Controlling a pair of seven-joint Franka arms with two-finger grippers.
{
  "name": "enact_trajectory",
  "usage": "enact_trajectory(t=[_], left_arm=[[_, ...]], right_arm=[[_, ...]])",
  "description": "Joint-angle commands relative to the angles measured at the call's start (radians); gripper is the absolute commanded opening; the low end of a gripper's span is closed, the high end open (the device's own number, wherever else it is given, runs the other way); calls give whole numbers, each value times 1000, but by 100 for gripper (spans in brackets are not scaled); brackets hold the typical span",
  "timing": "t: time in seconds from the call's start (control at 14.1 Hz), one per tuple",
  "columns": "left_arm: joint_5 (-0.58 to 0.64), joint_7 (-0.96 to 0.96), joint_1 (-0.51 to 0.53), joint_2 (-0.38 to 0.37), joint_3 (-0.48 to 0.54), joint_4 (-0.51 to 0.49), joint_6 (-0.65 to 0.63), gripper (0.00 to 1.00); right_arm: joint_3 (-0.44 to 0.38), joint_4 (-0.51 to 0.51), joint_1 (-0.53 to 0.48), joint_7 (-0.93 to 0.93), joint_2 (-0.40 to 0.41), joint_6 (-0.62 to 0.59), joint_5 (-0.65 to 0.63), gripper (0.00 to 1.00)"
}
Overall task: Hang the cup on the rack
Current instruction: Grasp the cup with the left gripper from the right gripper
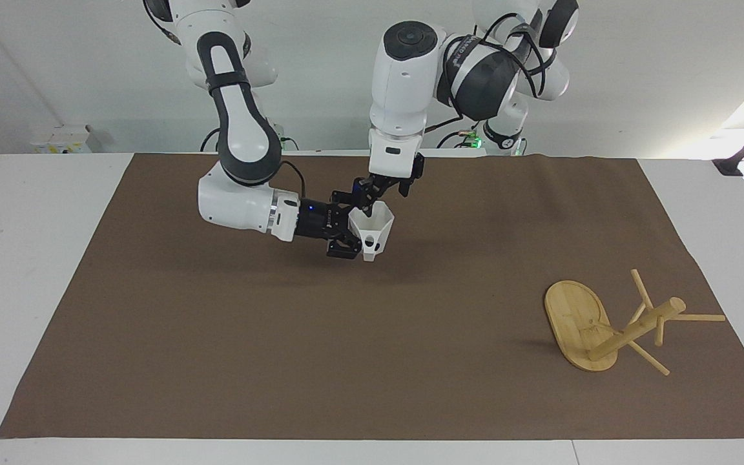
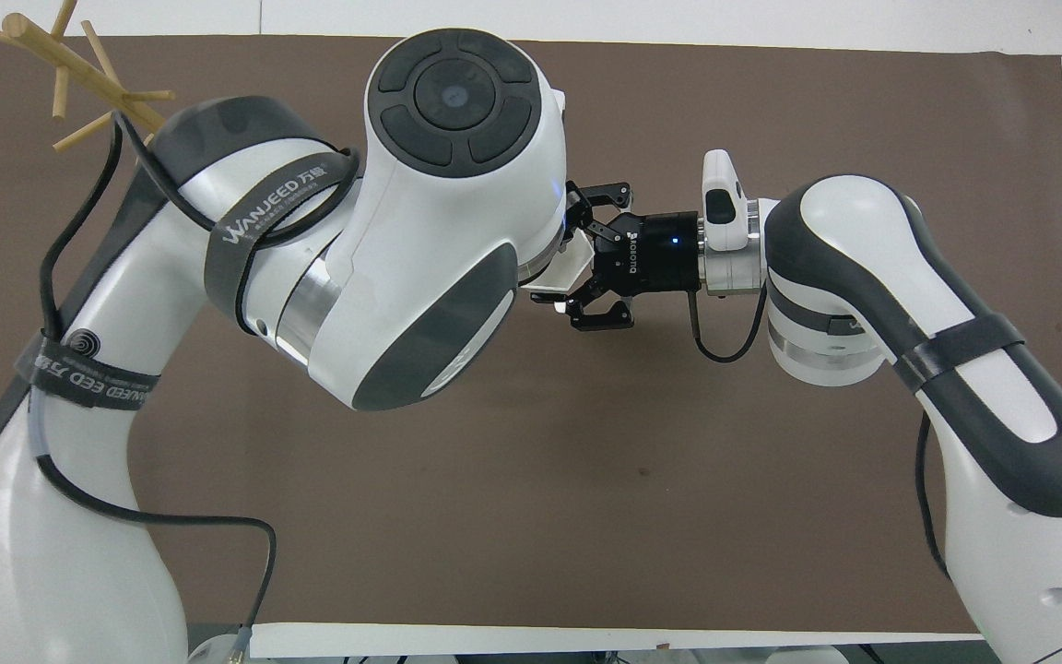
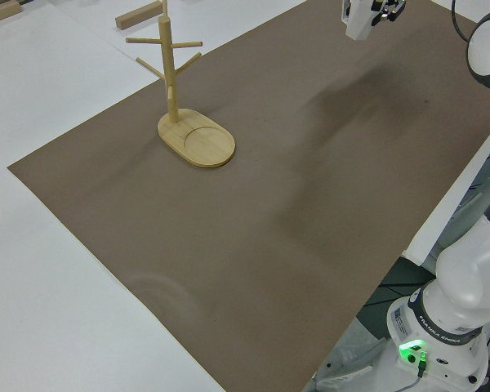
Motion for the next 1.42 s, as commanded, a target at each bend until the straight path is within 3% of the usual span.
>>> enact_trajectory(t=[0.0, 0.28, 0.43, 0.5, 0.57, 0.64, 1.14, 1.28, 1.35], left_arm=[[-9, -7, -6, 7, 15, 9, 4, 89], [-4, -3, -2, -18, 15, -69, 83, 74], [-4, 17, 6, -18, 15, -71, 92, 43], [-4, 51, 20, -16, 14, -74, 95, 40], [-6, 60, 20, -12, 14, -77, 103, 9], [-6, 63, 23, -13, 14, -86, 104, 0], [-7, 59, 21, -13, 15, -86, 101, 0], [-7, 57, 21, -15, 17, -86, 100, 0], [-6, 57, 21, -15, 17, -86, 98, 0]], right_arm=[[-1, -13, 0, 3, -9, 11, 29, 38], [-1, -13, 0, 3, -9, 22, 29, 38], [0, -13, 0, 3, -9, 23, 31, 38], [0, -13, 0, 3, -9, 23, 31, 38], [-1, -13, 0, 3, -9, 22, 31, 38], [-1, -13, 0, 3, -9, 23, 31, 38], [0, -12, -2, 3, -9, 25, 31, 39], [-1, -12, -3, 3, -16, 25, 31, 59], [-1, -12, -8, 4, -22, 23, 31, 90]])
